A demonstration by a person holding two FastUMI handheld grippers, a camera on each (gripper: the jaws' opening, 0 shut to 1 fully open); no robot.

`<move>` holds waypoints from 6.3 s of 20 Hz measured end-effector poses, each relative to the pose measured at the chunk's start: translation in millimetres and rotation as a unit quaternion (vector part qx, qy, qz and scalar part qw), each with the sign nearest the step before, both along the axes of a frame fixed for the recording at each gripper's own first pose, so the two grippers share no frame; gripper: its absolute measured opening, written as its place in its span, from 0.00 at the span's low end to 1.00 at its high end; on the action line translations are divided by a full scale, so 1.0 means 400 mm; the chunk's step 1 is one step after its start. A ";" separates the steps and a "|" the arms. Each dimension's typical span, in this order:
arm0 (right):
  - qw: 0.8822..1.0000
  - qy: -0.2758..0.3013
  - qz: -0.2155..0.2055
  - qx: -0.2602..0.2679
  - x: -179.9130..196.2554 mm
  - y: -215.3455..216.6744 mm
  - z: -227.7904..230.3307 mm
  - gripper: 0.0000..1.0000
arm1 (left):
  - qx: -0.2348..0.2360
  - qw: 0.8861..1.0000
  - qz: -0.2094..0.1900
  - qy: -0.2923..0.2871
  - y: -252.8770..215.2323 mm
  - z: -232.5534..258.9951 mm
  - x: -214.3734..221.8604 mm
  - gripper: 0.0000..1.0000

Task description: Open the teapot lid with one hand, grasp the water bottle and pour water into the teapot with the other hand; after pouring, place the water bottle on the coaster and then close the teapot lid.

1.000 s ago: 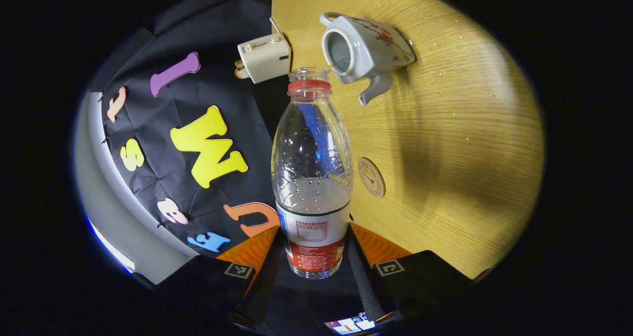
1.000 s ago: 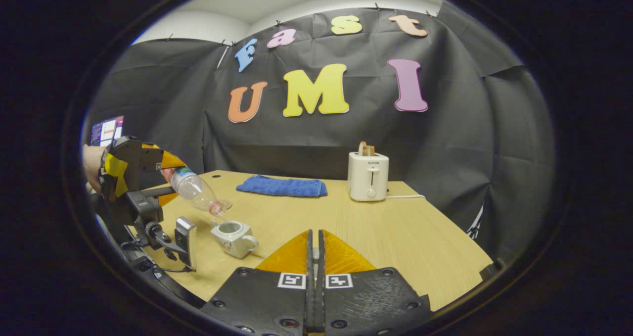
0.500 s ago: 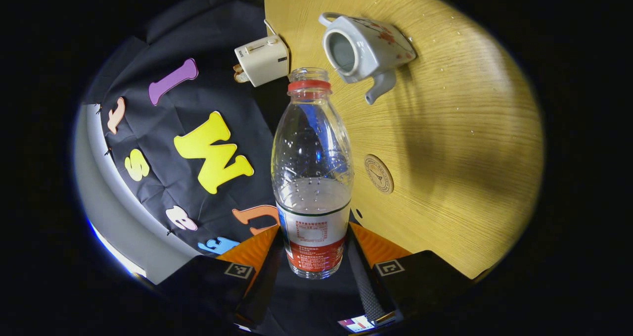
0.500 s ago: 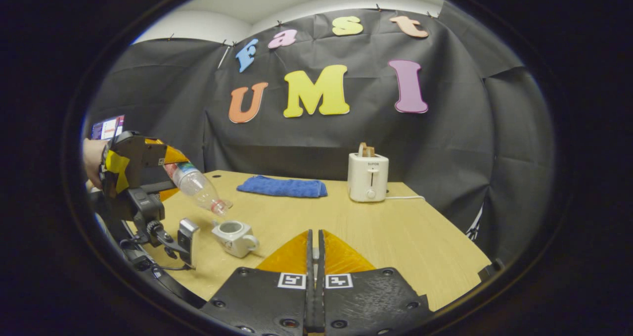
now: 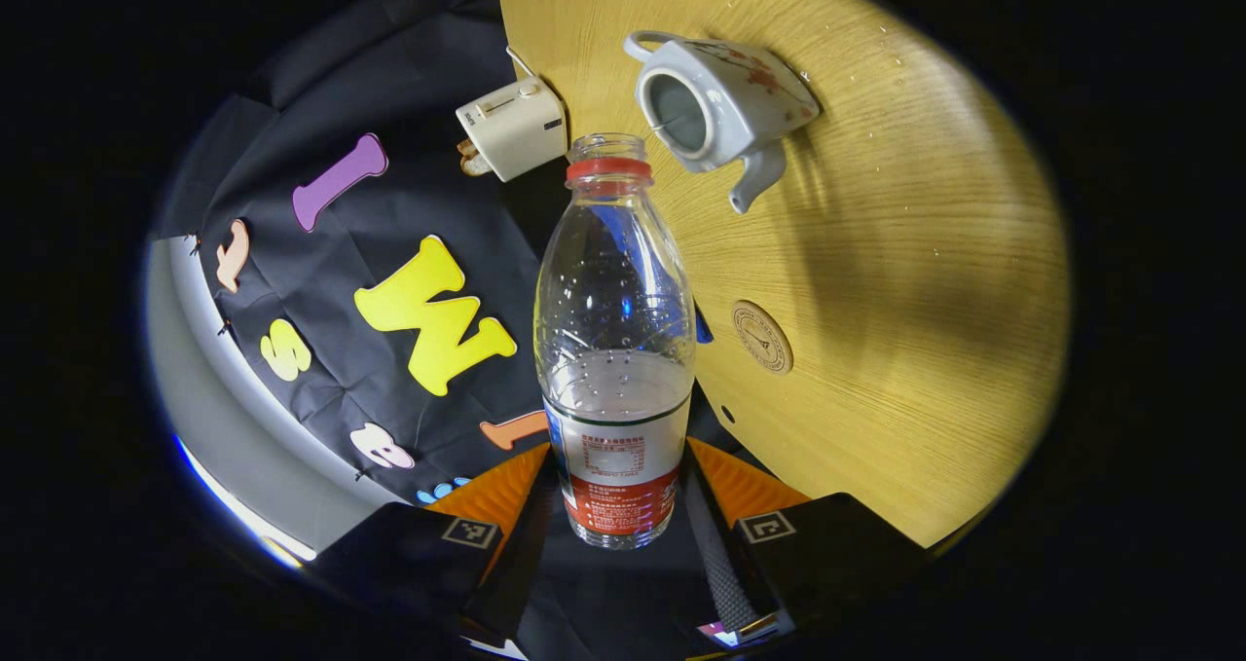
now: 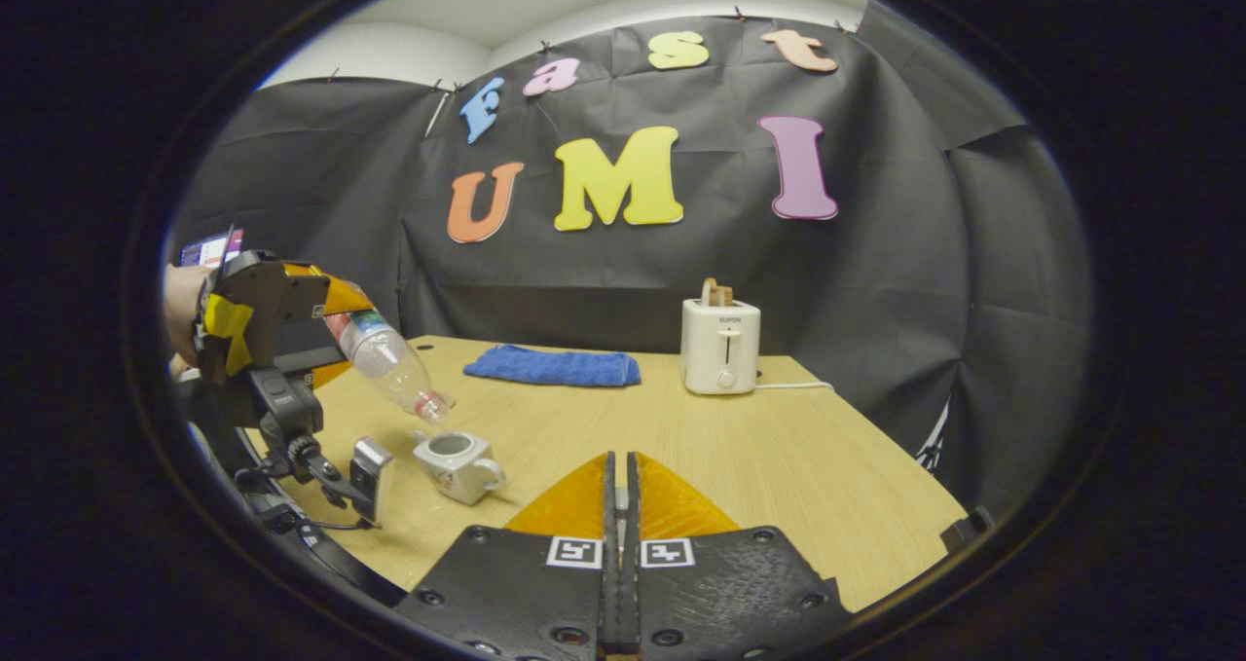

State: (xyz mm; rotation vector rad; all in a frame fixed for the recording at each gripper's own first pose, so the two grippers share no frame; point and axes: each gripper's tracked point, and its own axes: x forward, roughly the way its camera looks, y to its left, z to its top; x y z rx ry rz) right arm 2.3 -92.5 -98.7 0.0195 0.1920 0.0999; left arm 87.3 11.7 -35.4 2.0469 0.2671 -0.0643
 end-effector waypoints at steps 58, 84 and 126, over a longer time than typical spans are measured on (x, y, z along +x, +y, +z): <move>1.000 0.007 0.008 0.001 0.033 0.057 0.017 0.00 | -0.884 0.459 0.088 0.002 0.101 -0.158 0.247 0.75; 1.000 0.023 0.006 -0.006 0.042 0.059 -0.015 0.00 | -0.866 0.475 0.151 0.042 0.085 -0.284 0.298 0.95; 0.990 -0.051 0.127 0.016 0.199 0.387 0.026 0.40 | -0.855 0.496 0.073 -0.132 0.159 0.045 -0.157 0.98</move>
